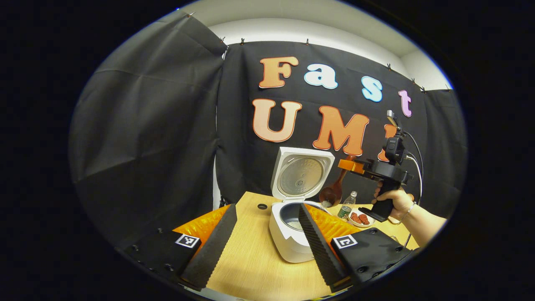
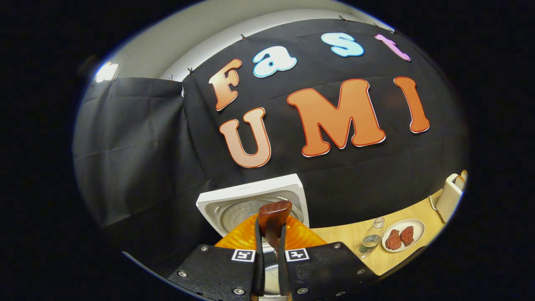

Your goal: Close the left gripper, press the button to open the rice cooker; take a wooden spoon from the chopstick holder with the right hand, scoop a spoonful of rice and pour it into the rice cooker, then put the wooden spoon back into the chopstick holder.

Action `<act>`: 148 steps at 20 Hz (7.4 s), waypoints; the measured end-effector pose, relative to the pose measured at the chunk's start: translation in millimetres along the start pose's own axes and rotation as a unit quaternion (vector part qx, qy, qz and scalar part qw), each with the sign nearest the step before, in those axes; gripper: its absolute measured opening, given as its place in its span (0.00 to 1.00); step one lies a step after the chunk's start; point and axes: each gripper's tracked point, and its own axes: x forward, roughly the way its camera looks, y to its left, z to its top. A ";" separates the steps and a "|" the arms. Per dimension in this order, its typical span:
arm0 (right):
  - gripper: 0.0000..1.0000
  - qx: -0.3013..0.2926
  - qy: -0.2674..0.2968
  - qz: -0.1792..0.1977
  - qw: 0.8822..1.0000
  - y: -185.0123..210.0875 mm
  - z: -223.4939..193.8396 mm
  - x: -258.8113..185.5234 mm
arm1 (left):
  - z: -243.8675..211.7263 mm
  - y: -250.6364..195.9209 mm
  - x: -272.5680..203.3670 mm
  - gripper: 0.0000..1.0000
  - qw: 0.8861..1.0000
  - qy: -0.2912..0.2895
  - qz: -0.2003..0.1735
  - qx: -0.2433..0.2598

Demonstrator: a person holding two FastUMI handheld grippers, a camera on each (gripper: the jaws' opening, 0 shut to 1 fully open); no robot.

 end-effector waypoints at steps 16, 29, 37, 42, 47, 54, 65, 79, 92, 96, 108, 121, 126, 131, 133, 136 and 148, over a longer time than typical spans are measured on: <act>0.12 -0.094 0.008 0.027 0.995 17.6 -12.4 -6.7 | -3.2 0.1 -1.2 1.00 1.000 0.004 -0.006 -0.003; 0.12 0.026 -0.020 -0.058 0.998 -97.6 28.1 -81.8 | 2.7 -25.4 1.2 1.00 0.999 -0.003 -0.031 -0.007; 0.12 0.081 -0.015 -0.163 0.983 -223.2 7.6 -177.6 | 3.7 -73.6 2.3 1.00 0.998 -0.003 -0.065 0.013; 0.12 0.105 0.002 -0.209 0.972 -274.5 -24.3 -232.3 | 3.1 -107.7 -3.6 1.00 0.997 -0.001 -0.078 -0.009; 0.12 0.133 0.018 -0.230 0.964 -295.5 -62.6 -271.3 | 5.2 -122.7 -10.5 1.00 0.997 0.001 -0.073 -0.018; 0.12 0.149 0.040 -0.240 0.958 -305.1 -119.4 -278.2 | 8.6 -134.0 -23.8 1.00 0.997 0.003 -0.075 0.010; 0.18 0.196 0.041 -0.254 0.946 -332.3 -155.7 -273.0 | 9.4 -118.8 -34.2 1.00 0.998 0.004 -0.059 0.027; 0.94 0.093 0.061 -0.338 0.934 -355.0 -105.8 -337.8 | 126.7 -136.2 99.9 1.00 0.996 -0.041 -0.078 -0.008; 0.95 0.097 0.017 -0.417 0.903 -367.8 -77.1 -386.6 | 164.3 -151.1 313.1 1.00 0.998 -0.015 -0.042 0.041; 0.95 0.081 0.003 -0.426 0.901 -371.5 -54.7 -396.2 | 142.1 -152.6 360.9 1.00 0.999 0.020 -0.041 0.028; 0.95 0.067 -0.027 -0.437 0.897 -367.7 -19.2 -417.5 | 84.9 -141.5 382.6 1.00 0.993 0.112 -0.038 0.024; 0.94 -0.019 -0.001 -0.327 0.945 -284.7 -2.0 -392.0 | -22.4 -181.6 251.0 0.99 0.977 0.177 -0.115 0.008; 0.95 -0.016 0.027 -0.308 0.951 -264.1 -24.9 -389.5 | -106.4 -170.2 213.3 0.99 0.977 0.179 -0.097 0.059; 0.95 -0.014 0.048 -0.310 0.949 -259.2 -41.7 -399.1 | -153.7 -166.8 204.6 1.00 0.973 0.197 -0.072 0.097; 0.95 -0.008 0.055 -0.316 0.947 -262.2 -48.6 -403.2 | -161.1 -167.3 209.1 1.00 0.972 0.197 -0.074 0.104; 0.95 -0.003 0.062 -0.321 0.945 -263.5 -56.2 -406.9 | -168.4 -167.6 214.0 1.00 0.972 0.204 -0.069 0.097; 0.95 -0.044 0.042 -0.306 0.950 -265.7 -14.0 -401.4 | -87.5 -162.2 149.5 1.00 0.985 0.131 -0.094 0.055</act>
